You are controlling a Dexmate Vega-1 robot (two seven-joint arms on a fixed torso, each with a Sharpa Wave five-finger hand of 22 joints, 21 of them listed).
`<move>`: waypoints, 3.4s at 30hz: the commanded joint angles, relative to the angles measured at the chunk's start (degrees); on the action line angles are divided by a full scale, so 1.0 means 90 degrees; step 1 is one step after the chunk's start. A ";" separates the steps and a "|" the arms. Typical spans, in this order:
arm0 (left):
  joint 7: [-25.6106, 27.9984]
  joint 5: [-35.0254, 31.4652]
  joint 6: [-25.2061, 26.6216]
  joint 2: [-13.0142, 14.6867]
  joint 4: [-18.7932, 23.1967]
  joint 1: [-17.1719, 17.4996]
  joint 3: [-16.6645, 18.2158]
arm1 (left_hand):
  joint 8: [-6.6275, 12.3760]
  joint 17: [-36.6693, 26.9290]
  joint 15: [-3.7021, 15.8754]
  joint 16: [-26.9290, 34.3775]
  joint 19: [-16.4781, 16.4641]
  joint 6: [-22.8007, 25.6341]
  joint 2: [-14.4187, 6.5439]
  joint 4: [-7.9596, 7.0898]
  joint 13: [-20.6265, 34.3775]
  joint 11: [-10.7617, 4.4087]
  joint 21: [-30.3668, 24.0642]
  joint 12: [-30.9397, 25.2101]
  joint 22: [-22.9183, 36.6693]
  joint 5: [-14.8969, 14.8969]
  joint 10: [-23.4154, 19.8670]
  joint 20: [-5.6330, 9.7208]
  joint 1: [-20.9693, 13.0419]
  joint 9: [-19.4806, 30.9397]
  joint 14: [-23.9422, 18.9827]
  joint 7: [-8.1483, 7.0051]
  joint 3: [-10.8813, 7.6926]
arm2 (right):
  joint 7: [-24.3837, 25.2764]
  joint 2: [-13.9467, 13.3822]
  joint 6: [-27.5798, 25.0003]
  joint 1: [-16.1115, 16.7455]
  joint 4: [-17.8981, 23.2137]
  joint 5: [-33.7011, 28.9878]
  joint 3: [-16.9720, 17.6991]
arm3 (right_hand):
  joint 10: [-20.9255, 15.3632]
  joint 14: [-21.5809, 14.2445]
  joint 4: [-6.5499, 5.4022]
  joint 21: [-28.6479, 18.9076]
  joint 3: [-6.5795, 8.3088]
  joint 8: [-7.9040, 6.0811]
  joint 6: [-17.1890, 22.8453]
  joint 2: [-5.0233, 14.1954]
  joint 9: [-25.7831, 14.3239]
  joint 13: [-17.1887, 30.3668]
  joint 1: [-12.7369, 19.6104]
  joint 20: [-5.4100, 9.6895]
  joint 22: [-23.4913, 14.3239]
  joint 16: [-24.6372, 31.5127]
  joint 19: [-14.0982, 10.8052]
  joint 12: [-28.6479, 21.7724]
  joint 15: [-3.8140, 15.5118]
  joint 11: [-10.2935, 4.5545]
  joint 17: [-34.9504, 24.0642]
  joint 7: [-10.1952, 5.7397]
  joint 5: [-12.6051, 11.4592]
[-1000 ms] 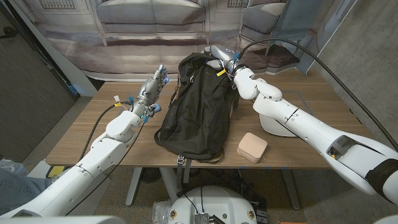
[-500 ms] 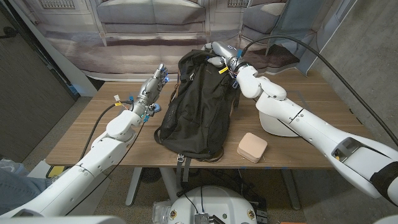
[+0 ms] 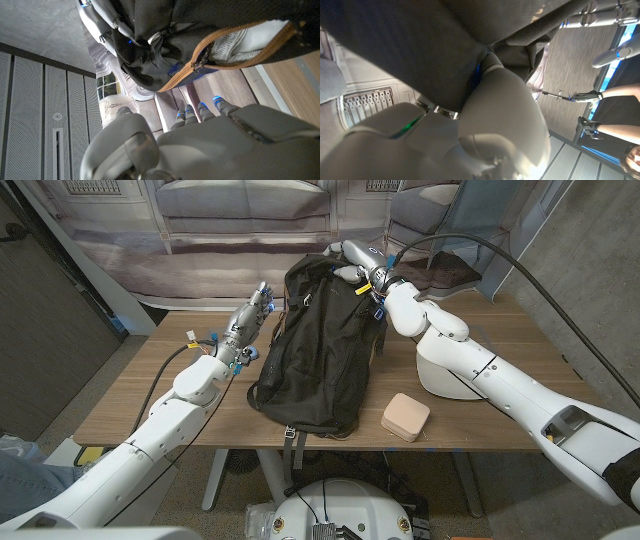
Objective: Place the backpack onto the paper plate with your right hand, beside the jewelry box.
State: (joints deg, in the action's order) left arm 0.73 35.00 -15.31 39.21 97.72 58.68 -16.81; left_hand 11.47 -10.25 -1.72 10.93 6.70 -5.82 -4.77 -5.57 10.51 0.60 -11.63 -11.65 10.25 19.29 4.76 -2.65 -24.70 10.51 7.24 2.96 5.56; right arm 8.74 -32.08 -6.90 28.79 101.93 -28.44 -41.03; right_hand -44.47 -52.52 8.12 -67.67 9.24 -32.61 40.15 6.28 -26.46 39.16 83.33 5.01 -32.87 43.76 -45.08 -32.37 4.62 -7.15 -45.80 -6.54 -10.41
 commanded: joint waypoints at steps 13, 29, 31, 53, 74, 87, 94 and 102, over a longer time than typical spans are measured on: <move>-0.0187 0.0123 -0.0041 -0.0036 -0.0097 -0.0059 -0.0037 | -0.0024 -0.0033 -0.0019 -0.0016 -0.0005 -0.0002 -0.0056 0.0005 0.0027 0.0018 -0.0001 0.0005 0.0024 -0.0024 0.0029 0.0021 -0.0065 0.0027 0.0018 -0.0002 0.0050 | 0.0192 -0.0162 0.0088 0.0402 0.0820 -0.0045 0.0406 | -0.0273 -0.0444 -0.0005 -0.0151 -0.0069 -0.0105 0.0222 0.0154 -0.0126 0.0181 0.0213 0.0899 0.0039 0.0274 -0.0085 -0.0033 0.0948 -0.0030 -0.0106 0.0005 -0.0025; -0.0133 0.0070 0.0020 -0.0015 -0.0010 -0.0068 -0.0065 | -0.0024 -0.0033 -0.0014 -0.0016 -0.0008 -0.0002 -0.0064 0.0004 0.0027 0.0005 -0.0002 0.0006 0.0024 -0.0030 0.0032 0.0018 -0.0074 0.0027 0.0020 0.0001 0.0068 | 0.0155 -0.0209 0.0038 0.0531 0.1135 0.0060 0.0669 | -0.0311 -0.0434 -0.0011 -0.0238 -0.0103 -0.0087 0.0236 0.0160 -0.0175 0.0288 0.0240 0.0896 0.0076 0.0363 -0.0075 0.0015 0.0947 -0.0021 -0.0118 0.0011 -0.0029; -0.0136 0.0054 -0.0001 -0.0014 -0.0012 -0.0066 -0.0067 | -0.0024 -0.0033 -0.0018 -0.0016 -0.0007 -0.0003 -0.0065 0.0004 0.0027 0.0013 -0.0001 0.0007 0.0024 -0.0031 0.0034 0.0021 -0.0075 0.0027 0.0019 0.0000 0.0071 | 0.0152 -0.0220 0.0031 0.0541 0.1180 0.0064 0.0696 | -0.0317 -0.0443 -0.0009 -0.0248 -0.0108 -0.0086 0.0235 0.0155 -0.0185 0.0300 0.0244 0.0897 0.0081 0.0386 -0.0074 0.0022 0.0950 -0.0030 -0.0132 0.0010 -0.0030; -0.0098 0.0023 0.0088 -0.0026 0.0010 -0.0153 -0.0103 | -0.0021 -0.0033 -0.0020 -0.0016 -0.0008 0.0007 -0.0075 0.0003 0.0027 0.0010 -0.0001 0.0002 0.0024 -0.0037 0.0023 0.0015 -0.0086 0.0027 0.0018 -0.0007 0.0095 | 0.0218 -0.0229 0.0070 0.0466 0.1469 -0.0098 0.0880 | -0.0338 -0.0430 -0.0018 -0.0350 -0.0146 -0.0046 0.0241 0.0153 -0.0217 0.0395 0.0256 0.0895 0.0121 0.0474 -0.0067 0.0099 0.0950 -0.0039 -0.0138 0.0019 -0.0035; -0.0394 0.0143 0.0062 -0.0061 -0.0274 -0.0376 -0.0154 | -0.0023 -0.0033 -0.0016 -0.0016 -0.0008 0.0002 -0.0086 0.0003 0.0027 0.0004 -0.0001 0.0005 0.0025 -0.0042 0.0030 0.0017 -0.0098 0.0027 0.0017 -0.0012 0.0116 | 0.0326 -0.0108 -0.0179 0.0372 0.1538 -0.0321 0.0900 | -0.0372 -0.0439 -0.0024 -0.0438 -0.0177 -0.0008 0.0260 0.0150 -0.0233 0.0459 0.0261 0.0893 0.0160 0.0581 -0.0059 0.0171 0.0949 -0.0032 -0.0179 -0.0001 -0.0038; -0.0444 0.0190 0.0093 -0.0092 -0.0417 -0.0469 -0.0177 | -0.0023 -0.0034 -0.0016 -0.0015 -0.0005 0.0004 -0.0095 0.0002 0.0027 0.0028 0.0000 0.0001 0.0025 -0.0045 0.0020 0.0018 -0.0104 0.0028 0.0015 -0.0001 0.0130 | 0.0100 -0.0364 -0.0062 0.0334 0.1569 -0.0002 0.1184 | -0.0420 -0.0427 -0.0024 -0.0508 -0.0201 0.0019 0.0304 0.0147 -0.0245 0.0484 0.0271 0.0894 0.0203 0.0652 -0.0031 0.0252 0.0947 -0.0077 -0.0181 -0.0052 -0.0034; -0.0456 0.0151 0.0177 -0.0057 -0.0417 -0.0527 -0.0217 | -0.0024 -0.0034 -0.0019 -0.0016 -0.0001 0.0003 -0.0098 0.0001 0.0027 0.0001 0.0002 0.0005 0.0025 -0.0047 0.0028 0.0016 -0.0108 0.0028 0.0016 0.0005 0.0137 | 0.0051 -0.0532 -0.0107 0.0403 0.1640 0.0152 0.1384 | -0.0409 -0.0417 -0.0021 -0.0537 -0.0206 0.0032 0.0308 0.0147 -0.0249 0.0517 0.0282 0.0892 0.0217 0.0671 -0.0022 0.0279 0.0948 -0.0093 -0.0179 -0.0047 -0.0034; -0.0495 0.0166 0.0133 -0.0105 -0.0530 -0.0600 -0.0224 | -0.0026 -0.0034 -0.0019 -0.0018 0.0001 -0.0002 -0.0102 0.0001 0.0027 0.0000 0.0002 0.0007 0.0025 -0.0049 0.0033 0.0015 -0.0112 0.0028 0.0022 0.0004 0.0146 | 0.0110 -0.0651 -0.0263 0.0494 0.1770 0.0150 0.1531 | -0.0430 -0.0415 -0.0026 -0.0569 -0.0217 0.0039 0.0317 0.0149 -0.0268 0.0528 0.0280 0.0893 0.0236 0.0699 -0.0011 0.0314 0.0947 -0.0090 -0.0171 -0.0060 -0.0034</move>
State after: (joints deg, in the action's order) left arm -3.25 36.46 -14.26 38.53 93.97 54.18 -18.59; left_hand 11.47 -10.26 -1.72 10.93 6.70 -5.81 -5.29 -5.67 10.51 0.59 -11.63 -11.65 10.24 18.84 4.76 -2.64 -25.22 10.51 7.24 2.96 6.41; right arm 9.77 -36.44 -7.79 32.36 116.75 -27.81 -29.08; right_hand -48.01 -53.34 7.96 -72.34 7.65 -32.40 42.38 5.58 -28.56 43.68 84.04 5.24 -30.78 49.64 -45.28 -29.71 4.82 -8.09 -47.07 -6.95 -10.29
